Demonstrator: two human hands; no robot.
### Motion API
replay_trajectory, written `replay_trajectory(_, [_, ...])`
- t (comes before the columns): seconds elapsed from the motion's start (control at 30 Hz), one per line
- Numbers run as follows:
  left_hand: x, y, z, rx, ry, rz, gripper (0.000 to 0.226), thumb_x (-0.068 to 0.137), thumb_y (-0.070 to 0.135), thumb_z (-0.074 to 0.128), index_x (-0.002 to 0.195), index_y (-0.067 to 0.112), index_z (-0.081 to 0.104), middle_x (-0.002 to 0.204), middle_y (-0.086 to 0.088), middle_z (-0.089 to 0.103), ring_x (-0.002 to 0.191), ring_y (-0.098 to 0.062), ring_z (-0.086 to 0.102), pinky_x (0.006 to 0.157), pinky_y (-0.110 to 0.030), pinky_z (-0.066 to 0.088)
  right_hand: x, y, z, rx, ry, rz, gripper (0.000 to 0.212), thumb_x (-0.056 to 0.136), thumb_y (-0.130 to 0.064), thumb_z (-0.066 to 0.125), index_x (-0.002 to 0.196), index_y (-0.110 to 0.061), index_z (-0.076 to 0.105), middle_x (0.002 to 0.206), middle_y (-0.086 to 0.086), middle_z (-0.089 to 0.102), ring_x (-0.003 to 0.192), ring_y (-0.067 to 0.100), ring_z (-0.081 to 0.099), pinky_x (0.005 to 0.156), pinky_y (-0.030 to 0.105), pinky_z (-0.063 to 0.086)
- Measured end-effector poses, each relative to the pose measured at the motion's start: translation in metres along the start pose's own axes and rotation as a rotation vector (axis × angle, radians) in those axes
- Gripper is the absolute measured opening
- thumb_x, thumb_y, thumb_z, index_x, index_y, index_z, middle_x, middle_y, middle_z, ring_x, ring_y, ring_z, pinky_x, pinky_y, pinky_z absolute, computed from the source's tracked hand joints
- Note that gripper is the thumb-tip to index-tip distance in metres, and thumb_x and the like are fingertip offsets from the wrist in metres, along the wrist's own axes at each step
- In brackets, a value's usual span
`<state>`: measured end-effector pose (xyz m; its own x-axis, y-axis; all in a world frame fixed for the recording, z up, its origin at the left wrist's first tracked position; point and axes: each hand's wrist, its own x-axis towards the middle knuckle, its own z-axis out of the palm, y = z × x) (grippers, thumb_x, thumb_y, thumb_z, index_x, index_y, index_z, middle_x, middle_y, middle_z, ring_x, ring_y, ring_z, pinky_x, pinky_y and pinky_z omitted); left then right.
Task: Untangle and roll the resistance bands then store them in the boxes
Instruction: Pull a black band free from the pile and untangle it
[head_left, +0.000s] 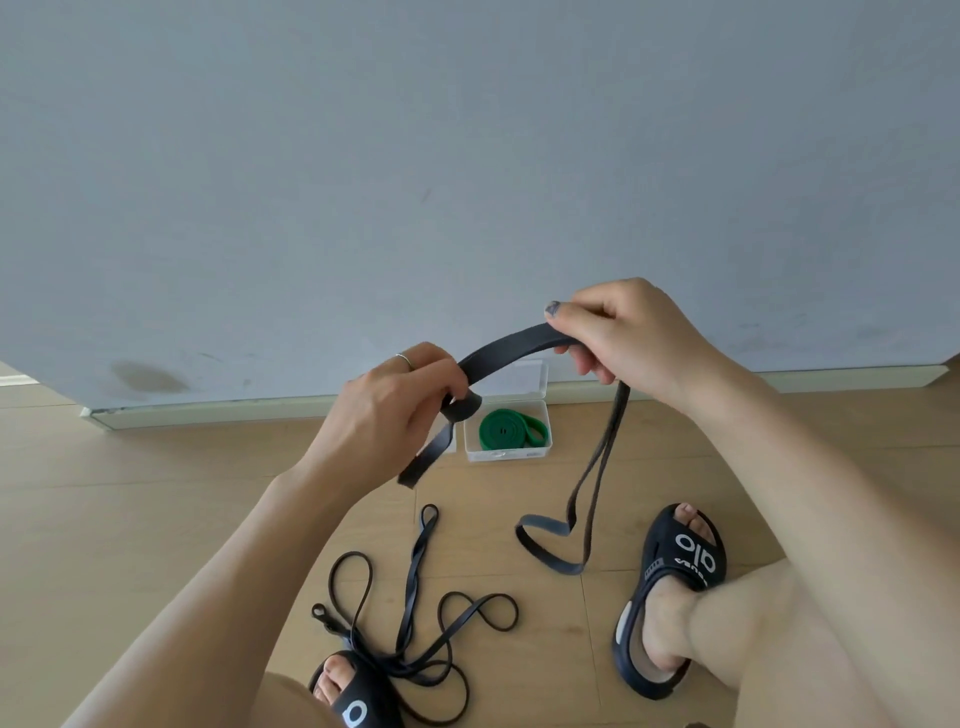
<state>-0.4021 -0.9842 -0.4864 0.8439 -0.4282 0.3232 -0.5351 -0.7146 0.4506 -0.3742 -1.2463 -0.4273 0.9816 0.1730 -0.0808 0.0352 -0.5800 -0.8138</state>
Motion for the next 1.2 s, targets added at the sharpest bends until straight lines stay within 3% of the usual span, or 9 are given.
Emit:
replay_trajectory(0.17, [0.001,-0.010,-0.001,-0.006,-0.043,0.010,0.036,0.098,-0.005,0.055,0.103,0.026,0.071,0.113,0.020,0.063,0.071,-0.015,0.063,0.058,-0.043,0.052,-0.003,0.004,0.006,-0.175,-0.045,-0.078,0.025,0.102,-0.019,0.052,0.114,-0.025,0.073,0.070,-0.018,0.067,0.065,-0.001,0.062,0.071,0.024,0.048])
replay_trajectory(0.27, [0.004,-0.007,-0.003,-0.038,-0.059,0.066,0.032,0.100,-0.002,0.055,0.107,0.024,0.072,0.116,0.017,0.063,0.081,-0.021,0.064,0.065,-0.044,0.053,-0.004,-0.006,0.019,-0.183,-0.177,-0.094,0.027,0.104,-0.037,0.053,0.124,-0.031,0.070,0.089,-0.026,0.069,0.088,-0.007,0.063,0.080,0.024,0.047])
replay_trajectory(0.37, [0.006,0.002,0.001,-0.075,-0.077,0.127,0.026,0.100,0.004,0.053,0.108,0.023,0.069,0.114,0.015,0.063,0.078,-0.026,0.062,0.062,-0.042,0.051,-0.005,-0.012,0.037,-0.252,-0.268,-0.146,0.033,0.101,-0.056,0.053,0.112,-0.031,0.072,0.087,-0.011,0.074,0.076,0.009,0.067,0.070,0.031,0.050])
replay_trajectory(0.43, [0.006,0.002,0.005,-0.137,-0.092,0.095,0.025,0.097,0.002,0.055,0.104,0.021,0.070,0.111,0.013,0.064,0.080,-0.023,0.063,0.064,-0.040,0.051,-0.003,-0.011,0.041,-0.263,-0.270,-0.158,0.028,0.101,-0.052,0.056,0.099,-0.028,0.073,0.074,-0.005,0.073,0.064,0.015,0.065,0.065,0.037,0.052])
replay_trajectory(0.53, [0.004,0.005,0.005,-0.237,-0.116,0.023,0.031,0.088,-0.005,0.065,0.100,0.022,0.073,0.106,0.013,0.065,0.090,-0.012,0.065,0.080,-0.037,0.055,-0.001,-0.008,0.038,-0.223,-0.279,-0.164,0.020,0.100,-0.039,0.063,0.094,-0.026,0.077,0.077,-0.002,0.075,0.074,0.020,0.072,0.076,0.044,0.059])
replay_trajectory(0.7, [0.000,0.012,0.007,-0.203,-0.201,-0.059,0.046,0.079,0.003,0.064,0.109,0.037,0.054,0.097,0.010,0.065,0.094,-0.022,0.063,0.082,-0.046,0.054,0.001,-0.009,0.029,-0.127,-0.209,-0.133,0.021,0.100,-0.030,0.064,0.084,-0.022,0.076,0.058,-0.012,0.062,0.058,0.011,0.054,0.064,0.030,0.044])
replay_trajectory(0.83, [-0.002,0.010,0.005,-0.223,-0.115,-0.099,0.041,0.085,-0.002,0.058,0.106,0.034,0.057,0.097,0.008,0.068,0.096,-0.025,0.067,0.082,-0.040,0.052,-0.002,-0.014,0.023,-0.091,-0.191,-0.116,0.025,0.100,-0.029,0.063,0.081,-0.018,0.075,0.072,0.013,0.066,0.074,0.032,0.061,0.071,0.041,0.049])
replay_trajectory(1.03, [-0.009,-0.001,0.006,-0.104,-0.184,-0.097,0.034,0.092,0.013,0.058,0.115,0.036,0.046,0.104,0.015,0.068,0.098,-0.022,0.069,0.081,-0.044,0.057,-0.004,-0.019,0.011,-0.033,-0.160,-0.053,0.031,0.100,-0.024,0.064,0.071,-0.014,0.067,0.047,-0.013,0.038,0.045,0.004,0.037,0.050,0.017,0.030])
replay_trajectory(1.2, [-0.014,-0.006,0.007,-0.137,-0.123,-0.088,0.022,0.091,0.014,0.049,0.108,0.028,0.052,0.096,0.008,0.066,0.089,-0.023,0.066,0.075,-0.045,0.056,-0.005,-0.014,-0.008,0.174,-0.065,0.039,0.033,0.099,-0.020,0.064,0.067,-0.015,0.061,0.049,-0.010,0.030,0.043,0.010,0.023,0.046,0.025,0.020])
